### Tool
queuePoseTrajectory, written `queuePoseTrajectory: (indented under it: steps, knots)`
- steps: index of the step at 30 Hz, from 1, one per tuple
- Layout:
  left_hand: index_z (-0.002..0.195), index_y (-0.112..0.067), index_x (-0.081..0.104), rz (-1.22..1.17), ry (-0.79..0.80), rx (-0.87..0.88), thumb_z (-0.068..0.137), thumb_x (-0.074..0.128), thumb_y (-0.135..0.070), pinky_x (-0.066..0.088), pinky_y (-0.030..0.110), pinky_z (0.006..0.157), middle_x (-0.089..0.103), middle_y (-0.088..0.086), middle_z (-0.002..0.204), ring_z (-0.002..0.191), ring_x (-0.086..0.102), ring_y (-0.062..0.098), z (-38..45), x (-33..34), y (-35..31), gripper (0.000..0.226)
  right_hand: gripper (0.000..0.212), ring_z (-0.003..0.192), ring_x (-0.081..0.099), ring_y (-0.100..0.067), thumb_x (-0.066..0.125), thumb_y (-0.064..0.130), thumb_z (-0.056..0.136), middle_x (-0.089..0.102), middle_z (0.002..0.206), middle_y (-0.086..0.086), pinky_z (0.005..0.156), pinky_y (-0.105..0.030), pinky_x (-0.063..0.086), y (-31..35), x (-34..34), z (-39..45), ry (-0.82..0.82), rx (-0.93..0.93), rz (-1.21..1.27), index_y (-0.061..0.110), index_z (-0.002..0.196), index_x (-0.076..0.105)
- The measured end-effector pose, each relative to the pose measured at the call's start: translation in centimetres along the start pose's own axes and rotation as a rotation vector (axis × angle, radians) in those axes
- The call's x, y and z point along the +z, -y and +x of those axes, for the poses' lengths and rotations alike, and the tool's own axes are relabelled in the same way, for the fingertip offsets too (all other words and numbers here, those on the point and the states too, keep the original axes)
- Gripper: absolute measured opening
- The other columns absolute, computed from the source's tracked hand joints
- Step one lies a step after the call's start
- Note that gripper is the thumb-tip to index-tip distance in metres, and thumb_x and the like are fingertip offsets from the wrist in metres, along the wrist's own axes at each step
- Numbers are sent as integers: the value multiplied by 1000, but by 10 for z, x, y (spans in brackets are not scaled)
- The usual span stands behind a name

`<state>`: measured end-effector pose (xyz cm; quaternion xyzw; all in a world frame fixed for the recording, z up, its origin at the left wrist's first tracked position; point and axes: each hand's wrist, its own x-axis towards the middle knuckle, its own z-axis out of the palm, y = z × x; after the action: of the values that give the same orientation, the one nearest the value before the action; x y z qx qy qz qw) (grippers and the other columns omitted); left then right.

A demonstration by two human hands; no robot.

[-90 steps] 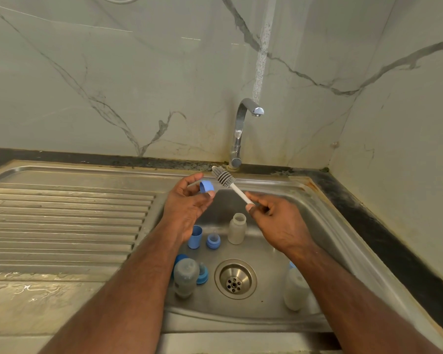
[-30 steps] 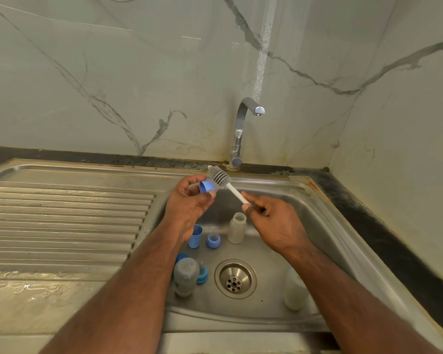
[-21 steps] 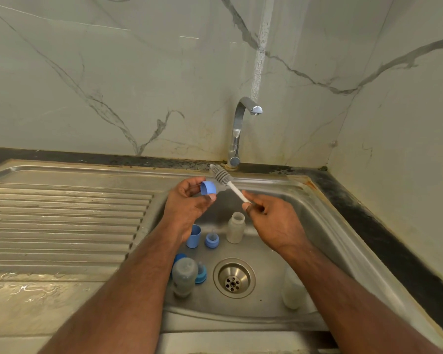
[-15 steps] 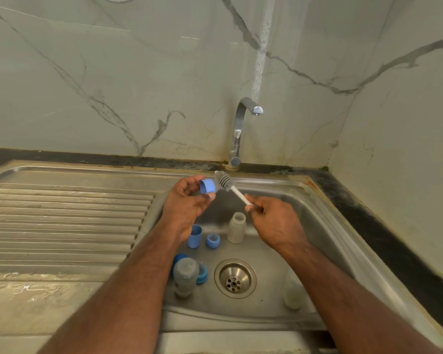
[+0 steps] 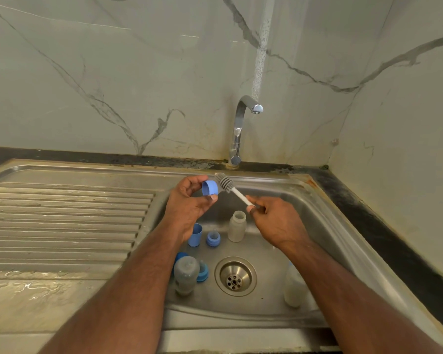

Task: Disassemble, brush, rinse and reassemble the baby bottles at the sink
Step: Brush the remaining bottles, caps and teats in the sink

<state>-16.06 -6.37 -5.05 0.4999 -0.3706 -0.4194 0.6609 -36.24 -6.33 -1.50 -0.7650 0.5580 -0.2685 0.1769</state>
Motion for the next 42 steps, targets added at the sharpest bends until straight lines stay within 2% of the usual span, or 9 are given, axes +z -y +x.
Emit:
queuePoseTrajectory:
  steps: [8,11,14,17,22,32,36,39,42]
  knots:
    - [109,-25,68,-36,-4,-44,82,74,13,56,49,98,68,6,124,116,67,28,1,2,-4,47,39,66,50,-1,55,38,101,52,73,18,63,-17,38,1,-4,-3,-57,-12,65,36,140,56]
    - [108,-16,65,-152,9,-88,87,70,10,59,39,94,74,10,107,106,72,27,-3,4,-9,33,39,71,51,2,56,37,100,64,93,16,69,-16,40,9,-1,-9,-30,-66,77,35,139,56]
    - [113,-13,64,-134,10,-84,85,71,11,57,44,98,75,10,110,107,72,26,-3,3,-9,37,38,75,54,3,56,37,101,69,114,14,71,-14,43,14,3,-10,-3,-119,17,36,139,56]
    - [118,-15,65,-89,0,-77,82,75,10,57,43,98,72,9,119,109,71,22,-3,3,-8,44,39,68,53,0,52,37,102,68,106,10,58,-13,37,8,0,-3,-7,-21,-34,35,141,54]
    - [116,-15,68,-63,-1,-62,79,78,9,55,49,101,75,7,114,109,71,24,-3,2,-8,44,38,68,51,0,56,36,101,64,96,15,67,-16,39,11,0,-7,-8,-66,70,35,139,57]
    - [118,-11,67,-186,-33,-79,83,71,14,58,37,93,71,12,121,110,71,25,-4,2,-12,44,39,71,55,-2,53,36,102,67,102,11,62,-15,41,4,-1,-1,20,7,20,33,141,55]
    - [116,-13,66,-213,-43,-81,84,70,14,58,37,93,71,11,120,111,70,25,-5,1,-15,43,38,69,53,-2,53,36,102,63,88,16,61,-15,39,3,-4,-2,-9,22,43,34,140,55]
    - [118,-12,66,-230,-43,-84,84,70,14,58,36,91,72,12,120,110,71,24,-5,1,-15,43,39,70,54,-2,54,35,102,66,97,14,61,-13,38,4,0,-3,21,-10,42,32,140,55]
    - [121,-13,66,-165,-32,-77,84,71,13,58,38,94,71,10,122,110,71,23,-5,1,-13,46,39,67,52,-3,52,36,103,57,81,16,57,-14,35,1,-1,0,-11,32,33,32,142,54]
